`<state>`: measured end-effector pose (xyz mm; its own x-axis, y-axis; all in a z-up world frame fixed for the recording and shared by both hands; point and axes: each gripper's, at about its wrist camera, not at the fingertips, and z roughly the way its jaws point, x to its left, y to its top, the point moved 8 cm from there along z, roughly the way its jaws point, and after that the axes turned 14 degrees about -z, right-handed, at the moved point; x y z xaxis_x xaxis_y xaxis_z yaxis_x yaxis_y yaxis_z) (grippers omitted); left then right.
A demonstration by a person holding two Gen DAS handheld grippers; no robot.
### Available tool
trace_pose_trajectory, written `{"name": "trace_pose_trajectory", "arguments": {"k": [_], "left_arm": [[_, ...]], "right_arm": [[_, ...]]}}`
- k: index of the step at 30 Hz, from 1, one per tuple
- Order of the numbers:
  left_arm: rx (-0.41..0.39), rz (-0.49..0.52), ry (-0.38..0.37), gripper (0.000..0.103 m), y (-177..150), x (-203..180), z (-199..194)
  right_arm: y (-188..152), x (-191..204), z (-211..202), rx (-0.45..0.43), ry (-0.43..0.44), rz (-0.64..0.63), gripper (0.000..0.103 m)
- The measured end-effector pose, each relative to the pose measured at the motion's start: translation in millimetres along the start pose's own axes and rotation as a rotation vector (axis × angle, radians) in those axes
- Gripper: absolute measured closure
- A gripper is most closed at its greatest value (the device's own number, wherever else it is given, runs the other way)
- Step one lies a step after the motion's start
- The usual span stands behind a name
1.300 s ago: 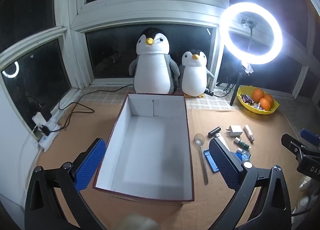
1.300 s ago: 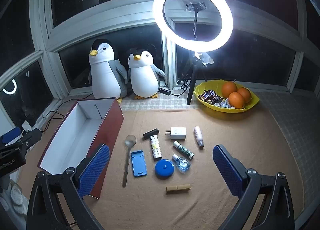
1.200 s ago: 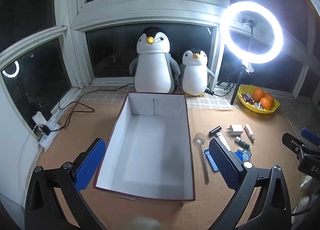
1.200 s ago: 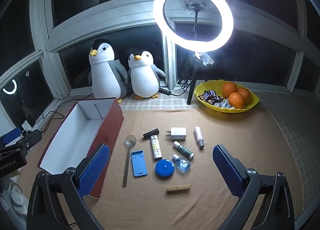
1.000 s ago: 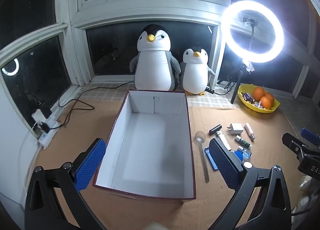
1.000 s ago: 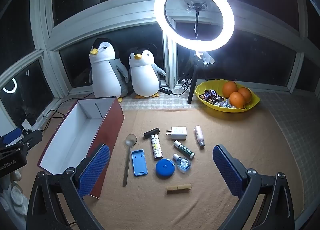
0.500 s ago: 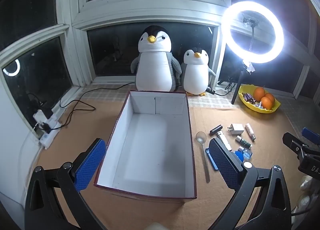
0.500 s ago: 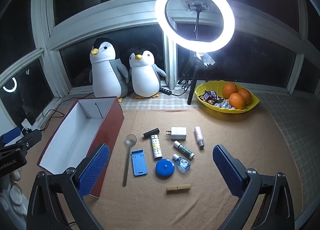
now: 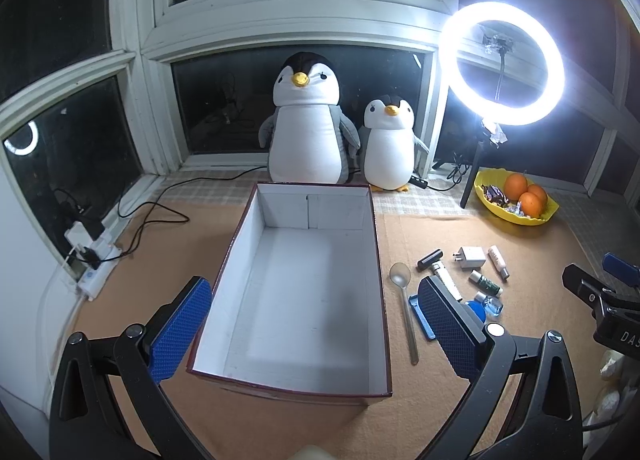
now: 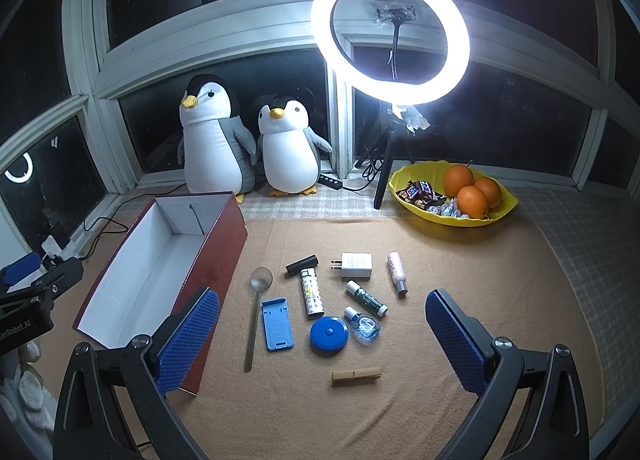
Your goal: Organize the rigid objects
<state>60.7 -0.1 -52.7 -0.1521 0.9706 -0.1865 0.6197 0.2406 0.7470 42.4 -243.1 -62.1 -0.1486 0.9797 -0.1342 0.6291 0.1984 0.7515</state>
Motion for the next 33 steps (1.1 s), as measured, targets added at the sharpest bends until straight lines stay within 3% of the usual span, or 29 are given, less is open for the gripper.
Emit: {"name": "trace_pose_trajectory", "arguments": {"k": [33], "left_arm": [[0.003, -0.001, 0.0, 0.001, 0.0, 0.3, 1.1]], "right_arm": [[-2.6, 1.1, 3.6, 0.005, 0.001, 0.002, 0.001]]}}
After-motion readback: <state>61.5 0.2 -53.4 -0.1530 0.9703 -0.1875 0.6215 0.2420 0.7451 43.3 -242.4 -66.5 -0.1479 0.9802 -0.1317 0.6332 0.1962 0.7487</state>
